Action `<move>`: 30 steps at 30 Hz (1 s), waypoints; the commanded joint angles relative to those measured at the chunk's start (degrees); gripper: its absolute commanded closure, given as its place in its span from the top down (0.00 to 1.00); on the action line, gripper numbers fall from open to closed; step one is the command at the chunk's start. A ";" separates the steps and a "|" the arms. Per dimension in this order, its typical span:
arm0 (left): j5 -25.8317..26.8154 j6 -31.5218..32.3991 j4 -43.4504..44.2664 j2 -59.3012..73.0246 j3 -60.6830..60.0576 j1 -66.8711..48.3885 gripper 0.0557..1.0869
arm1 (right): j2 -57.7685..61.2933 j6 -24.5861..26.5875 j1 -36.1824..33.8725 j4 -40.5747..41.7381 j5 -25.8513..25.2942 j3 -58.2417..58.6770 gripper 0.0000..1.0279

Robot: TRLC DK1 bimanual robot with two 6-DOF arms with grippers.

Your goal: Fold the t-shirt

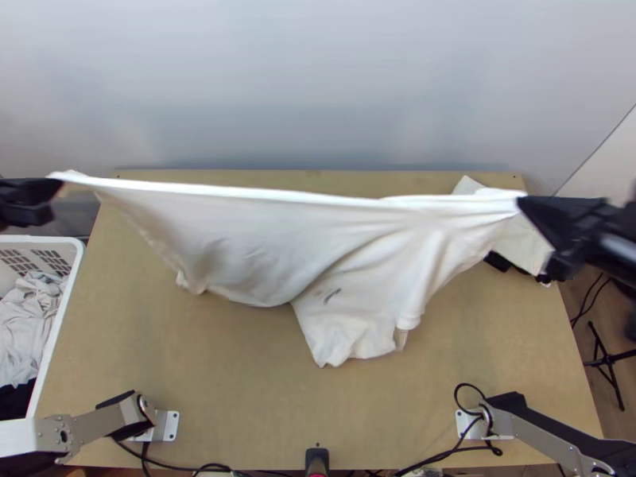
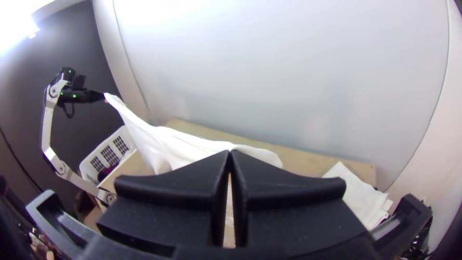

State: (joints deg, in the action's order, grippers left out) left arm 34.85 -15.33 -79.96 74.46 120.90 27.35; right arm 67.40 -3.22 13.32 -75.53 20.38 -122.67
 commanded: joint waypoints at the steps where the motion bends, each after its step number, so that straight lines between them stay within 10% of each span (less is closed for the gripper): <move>1: 5.93 2.15 -2.21 -3.18 7.42 7.10 0.04 | -2.36 -3.54 -0.14 1.17 0.10 -10.83 0.03; 21: 11.64 14.89 -0.19 -17.94 12.96 -4.68 0.04 | -15.01 -11.28 -7.17 14.44 5.19 -10.57 0.03; 30: 6.11 12.96 5.26 -25.50 -4.80 -9.16 0.04 | -22.66 -12.07 -12.88 22.88 12.49 12.37 0.03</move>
State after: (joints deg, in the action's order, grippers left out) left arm 44.77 -0.99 -77.78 54.33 128.05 22.55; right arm 50.22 -14.74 2.94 -59.09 29.67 -126.13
